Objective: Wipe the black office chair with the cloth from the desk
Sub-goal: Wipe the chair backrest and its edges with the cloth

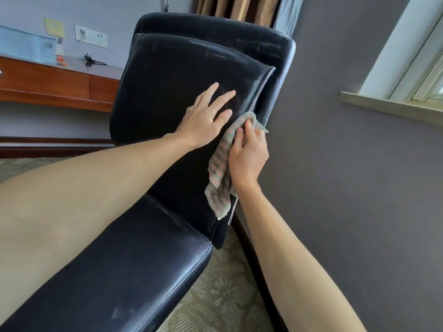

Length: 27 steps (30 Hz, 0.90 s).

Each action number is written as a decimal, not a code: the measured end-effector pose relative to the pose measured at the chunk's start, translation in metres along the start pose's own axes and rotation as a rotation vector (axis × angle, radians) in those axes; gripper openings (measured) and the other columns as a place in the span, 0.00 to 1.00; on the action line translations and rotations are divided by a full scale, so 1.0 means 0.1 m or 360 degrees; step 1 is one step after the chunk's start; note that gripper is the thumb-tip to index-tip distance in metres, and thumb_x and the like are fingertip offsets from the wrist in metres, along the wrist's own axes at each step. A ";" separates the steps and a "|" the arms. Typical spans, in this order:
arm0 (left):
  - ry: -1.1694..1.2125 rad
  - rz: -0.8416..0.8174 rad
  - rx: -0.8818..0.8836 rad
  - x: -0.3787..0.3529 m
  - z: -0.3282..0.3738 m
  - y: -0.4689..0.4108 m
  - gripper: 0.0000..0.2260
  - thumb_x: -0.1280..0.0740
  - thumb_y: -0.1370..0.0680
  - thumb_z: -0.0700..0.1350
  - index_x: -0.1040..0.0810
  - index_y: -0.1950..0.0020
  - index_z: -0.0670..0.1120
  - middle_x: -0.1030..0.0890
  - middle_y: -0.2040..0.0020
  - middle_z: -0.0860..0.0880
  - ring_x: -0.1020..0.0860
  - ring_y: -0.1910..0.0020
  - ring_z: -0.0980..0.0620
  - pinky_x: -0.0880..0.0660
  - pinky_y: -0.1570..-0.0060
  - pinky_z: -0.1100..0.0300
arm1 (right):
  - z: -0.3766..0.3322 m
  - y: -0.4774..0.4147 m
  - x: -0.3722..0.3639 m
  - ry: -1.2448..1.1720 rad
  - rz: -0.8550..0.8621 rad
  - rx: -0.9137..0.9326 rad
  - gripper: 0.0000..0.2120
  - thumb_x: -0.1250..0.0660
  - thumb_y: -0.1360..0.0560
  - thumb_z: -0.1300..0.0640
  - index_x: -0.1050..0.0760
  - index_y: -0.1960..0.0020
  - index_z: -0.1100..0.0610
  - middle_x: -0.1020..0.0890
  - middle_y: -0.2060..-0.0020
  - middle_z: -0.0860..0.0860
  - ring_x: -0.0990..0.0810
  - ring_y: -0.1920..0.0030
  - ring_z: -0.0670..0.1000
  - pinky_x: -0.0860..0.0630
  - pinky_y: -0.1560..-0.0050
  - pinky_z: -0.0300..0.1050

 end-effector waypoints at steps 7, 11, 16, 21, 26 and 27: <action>0.0053 -0.0036 0.0003 0.05 -0.02 0.01 0.21 0.49 0.19 0.60 0.43 0.26 0.66 0.48 0.21 0.52 0.50 0.23 0.51 0.45 0.30 0.40 | 0.10 0.24 -0.11 -0.0029 -0.0021 -0.0051 0.13 0.37 0.20 0.59 0.21 0.39 0.58 0.21 0.60 0.53 0.28 0.61 0.45 0.31 0.55 0.35; 0.0117 -0.0054 0.0011 -0.02 0.00 0.06 0.21 0.48 0.19 0.58 0.42 0.25 0.65 0.48 0.21 0.52 0.50 0.23 0.52 0.46 0.30 0.42 | 0.26 0.77 -0.04 -0.0025 -0.0107 0.0007 0.12 0.36 0.21 0.63 0.20 0.40 0.60 0.26 0.64 0.50 0.28 0.64 0.46 0.32 0.58 0.35; 0.0087 -0.0102 0.0029 -0.04 -0.05 0.13 0.21 0.48 0.19 0.59 0.42 0.26 0.66 0.48 0.21 0.52 0.49 0.23 0.51 0.47 0.30 0.40 | 0.21 0.65 -0.03 -0.0023 -0.0074 -0.0017 0.10 0.37 0.21 0.63 0.18 0.46 0.62 0.25 0.64 0.50 0.27 0.63 0.47 0.28 0.58 0.41; 0.0035 -0.0066 0.0028 0.02 -0.08 0.14 0.20 0.48 0.19 0.60 0.42 0.26 0.66 0.48 0.21 0.52 0.49 0.23 0.50 0.46 0.30 0.39 | 0.02 0.22 -0.06 -0.0085 0.0005 -0.0153 0.14 0.38 0.20 0.56 0.22 0.37 0.56 0.19 0.47 0.50 0.21 0.50 0.45 0.31 0.48 0.33; 0.0040 -0.0052 0.0048 0.06 -0.12 0.14 0.20 0.48 0.18 0.59 0.42 0.26 0.66 0.48 0.21 0.52 0.49 0.22 0.50 0.46 0.30 0.39 | 0.03 0.24 -0.14 -0.0017 -0.0100 -0.0247 0.13 0.37 0.20 0.56 0.21 0.38 0.57 0.18 0.50 0.53 0.21 0.50 0.51 0.27 0.43 0.45; 0.0042 -0.0055 0.0040 0.06 -0.12 0.15 0.20 0.47 0.18 0.59 0.42 0.25 0.65 0.48 0.21 0.52 0.50 0.22 0.50 0.46 0.30 0.39 | 0.05 0.29 -0.13 -0.0017 -0.0076 -0.0229 0.12 0.37 0.21 0.58 0.20 0.40 0.58 0.18 0.53 0.54 0.20 0.52 0.52 0.27 0.45 0.45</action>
Point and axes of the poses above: each hand's wrist, its own y-axis away from the middle knuckle, its own x-axis out of the back of the hand, z = x × y, the point moved 1 cm from there along -y, towards the middle knuckle
